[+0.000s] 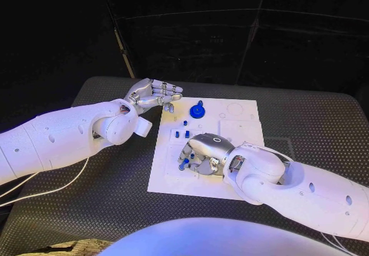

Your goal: Assemble the parts on the task board

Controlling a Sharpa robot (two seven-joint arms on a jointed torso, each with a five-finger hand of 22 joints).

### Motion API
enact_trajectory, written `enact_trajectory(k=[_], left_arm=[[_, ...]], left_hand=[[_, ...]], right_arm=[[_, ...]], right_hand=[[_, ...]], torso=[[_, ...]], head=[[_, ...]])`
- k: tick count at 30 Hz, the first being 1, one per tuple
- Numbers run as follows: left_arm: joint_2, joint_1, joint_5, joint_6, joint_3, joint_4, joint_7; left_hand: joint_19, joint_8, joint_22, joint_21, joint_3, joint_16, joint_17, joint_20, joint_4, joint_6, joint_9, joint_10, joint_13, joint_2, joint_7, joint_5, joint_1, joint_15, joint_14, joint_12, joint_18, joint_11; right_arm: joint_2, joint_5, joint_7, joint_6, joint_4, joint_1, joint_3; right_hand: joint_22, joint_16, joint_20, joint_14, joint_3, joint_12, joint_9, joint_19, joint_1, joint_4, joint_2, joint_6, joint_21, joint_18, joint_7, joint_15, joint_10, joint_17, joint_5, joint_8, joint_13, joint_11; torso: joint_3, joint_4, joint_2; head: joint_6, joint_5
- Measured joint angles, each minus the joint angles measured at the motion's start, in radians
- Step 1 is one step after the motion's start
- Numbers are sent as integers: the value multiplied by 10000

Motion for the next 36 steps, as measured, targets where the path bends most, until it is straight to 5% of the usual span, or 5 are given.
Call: enact_trajectory(k=[26, 32, 36], left_arm=[[1, -1, 0, 14, 0, -4, -9], [0, -1, 0, 17, 0, -1, -12], [-6, -1, 0, 19, 0, 4, -14]], left_hand=[[0, 0, 2, 0, 0, 0, -11, 0, 0, -37, 0, 0, 0, 0, -38, 0, 0, 0, 0, 0, 0, 0], [0, 0, 2, 0, 0, 0, -11, 0, 0, -37, 0, 0, 0, 0, -37, 0, 0, 1, 1, 0, -1, 0], [0, 0, 2, 0, 0, 0, -11, 0, 0, -37, 0, 0, 0, 0, -37, 0, 0, 1, 1, 0, 0, 0]], right_arm=[[238, -375, -137, 252, -252, 21, -87], [274, -534, -173, 193, -246, 61, -244], [329, -601, -182, 171, -280, 60, -308]], right_hand=[[-16, -2, 36, 0, 20, -24, 1, -36, -77, -28, -70, -1, 0, 0, 0, 0, -1, -31, -11, 1, 21, -2], [-86, -2, 94, 0, 20, -125, -21, -93, -431, -28, -151, -88, 0, 0, 86, 0, 3, -74, 115, -136, 25, -5], [-211, -3, 184, 28, -8, -365, -52, -184, -728, 1, -307, -446, -39, 0, 168, 78, 31, -132, 343, -222, -67, -226]], torso=[[-3, 7, 8], [-4, 7, 7], [-7, 7, 2]], head=[[-53, 31], [-47, 29], [-53, 26]])
